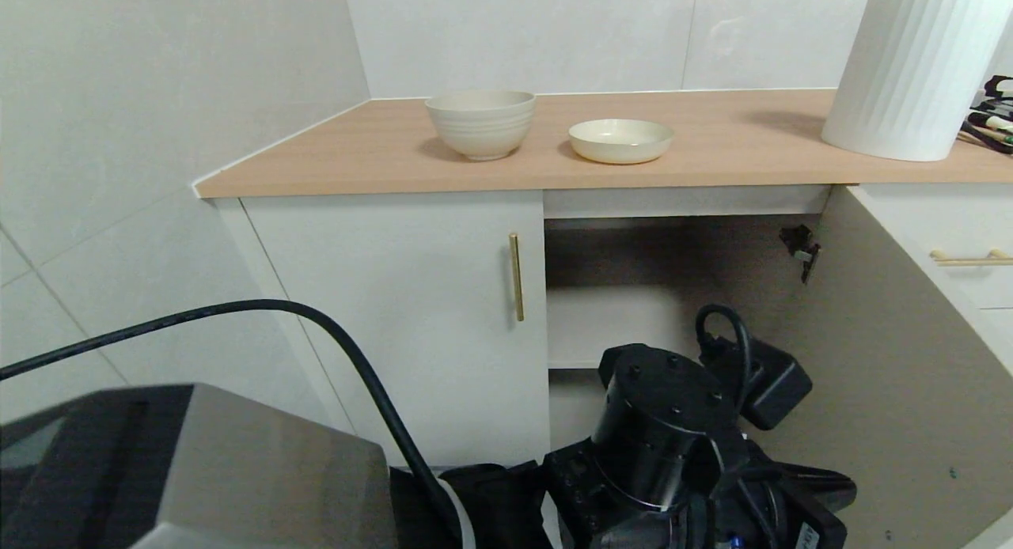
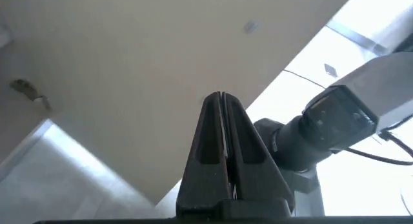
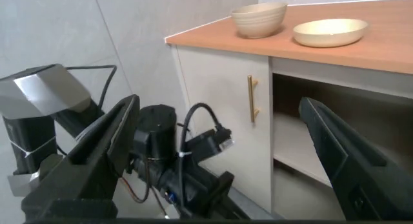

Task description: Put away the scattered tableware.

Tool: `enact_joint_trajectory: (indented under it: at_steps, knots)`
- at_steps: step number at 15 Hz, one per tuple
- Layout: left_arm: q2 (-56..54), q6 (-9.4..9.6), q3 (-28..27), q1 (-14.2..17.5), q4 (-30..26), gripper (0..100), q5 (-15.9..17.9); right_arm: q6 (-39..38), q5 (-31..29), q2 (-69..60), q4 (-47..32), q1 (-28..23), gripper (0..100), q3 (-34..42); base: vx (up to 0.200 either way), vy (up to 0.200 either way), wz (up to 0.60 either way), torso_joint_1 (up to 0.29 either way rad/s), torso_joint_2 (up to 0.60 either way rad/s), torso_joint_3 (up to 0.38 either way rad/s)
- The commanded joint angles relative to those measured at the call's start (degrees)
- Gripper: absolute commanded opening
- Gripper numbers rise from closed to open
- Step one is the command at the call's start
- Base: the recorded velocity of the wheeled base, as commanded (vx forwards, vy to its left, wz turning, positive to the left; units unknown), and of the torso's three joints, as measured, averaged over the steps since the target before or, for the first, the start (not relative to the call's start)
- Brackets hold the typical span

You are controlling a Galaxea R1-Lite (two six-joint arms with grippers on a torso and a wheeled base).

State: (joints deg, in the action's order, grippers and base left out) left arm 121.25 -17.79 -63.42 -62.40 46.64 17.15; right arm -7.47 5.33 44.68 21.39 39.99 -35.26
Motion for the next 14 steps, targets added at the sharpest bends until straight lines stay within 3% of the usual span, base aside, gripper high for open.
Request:
enact_joint_trajectory:
  at_steps: [1, 3, 6, 8, 10, 14]
  knots:
    - [-1.98, -0.06, 1.89, 2.46, 1.17, 0, -1.60, 0.00, 0.03, 0.41, 0.05, 0.01, 100, 0.01, 0.000, 0.000, 0.00, 0.000, 0.00, 0.000]
    - [-5.94, -0.06, 4.09, 5.89, 2.14, 0, -1.86, 0.00, 0.39, 1.82, -0.04, 0.01, 100, 0.54, 0.000, 0.000, 0.00, 0.000, 0.00, 0.000]
    - [-16.39, 0.56, 11.03, 15.21, 2.05, 0, -1.95, 0.00, 1.18, 7.88, 0.31, 0.01, 100, 2.30, 0.000, 0.000, 0.00, 0.000, 0.00, 0.000]
    - [-21.76, 2.41, 17.27, 20.74, 2.05, 0, -1.95, 0.00, 1.18, 12.10, 0.67, -0.35, 100, 2.30, 0.000, 0.000, 0.00, 0.000, 0.00, 0.000]
    - [-28.26, 5.66, 24.92, 26.02, 2.05, 0, -2.74, 0.09, 2.32, 17.37, 2.78, -1.05, 100, -0.34, 0.000, 0.000, 0.00, 0.000, 0.00, 0.000]
    - [-41.53, 7.06, 33.80, 37.53, 0.91, 0, -3.97, 0.09, 2.67, 28.53, 2.69, -3.42, 100, -7.72, 0.000, 0.000, 0.00, 0.000, 0.00, 0.000]
